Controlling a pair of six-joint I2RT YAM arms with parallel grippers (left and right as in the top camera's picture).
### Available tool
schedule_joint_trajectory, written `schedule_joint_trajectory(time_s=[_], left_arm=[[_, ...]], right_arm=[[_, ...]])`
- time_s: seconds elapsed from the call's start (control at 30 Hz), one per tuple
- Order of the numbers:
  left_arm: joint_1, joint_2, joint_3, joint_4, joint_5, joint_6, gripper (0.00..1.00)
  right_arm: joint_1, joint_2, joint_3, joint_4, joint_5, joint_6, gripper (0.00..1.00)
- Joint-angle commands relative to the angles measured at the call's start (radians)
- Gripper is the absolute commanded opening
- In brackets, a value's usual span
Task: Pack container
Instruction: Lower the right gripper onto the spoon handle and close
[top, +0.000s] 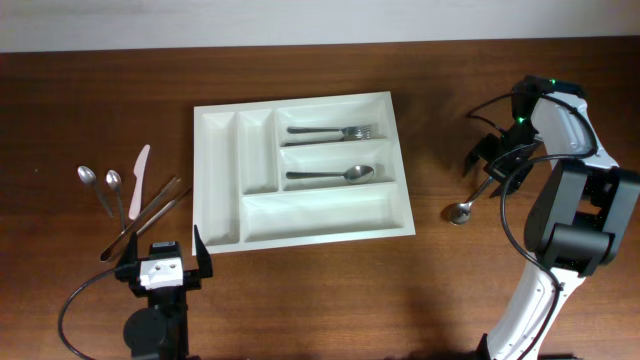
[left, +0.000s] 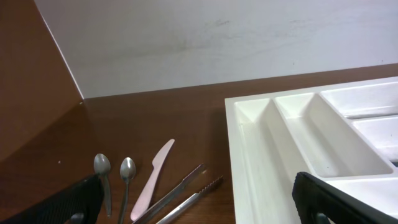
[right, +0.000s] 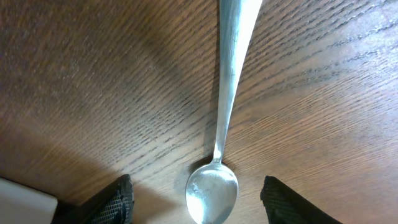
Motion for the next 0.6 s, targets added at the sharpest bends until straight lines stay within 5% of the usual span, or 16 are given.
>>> schedule_joint_trajectory(time_s=[0.0, 0.57], left_arm=[[-0.002, -0.006, -0.003, -0.002, -0.007, 0.012, 0.99], [-0.002, -0.006, -0.003, -0.002, -0.007, 0.012, 0.99]], right_arm=[[-0.003, -0.024, -0.031, 0.001, 0.025, -0.018, 0.64], [-0.002, -0.024, -0.209, 0.200, 0.039, -0.044, 0.57]])
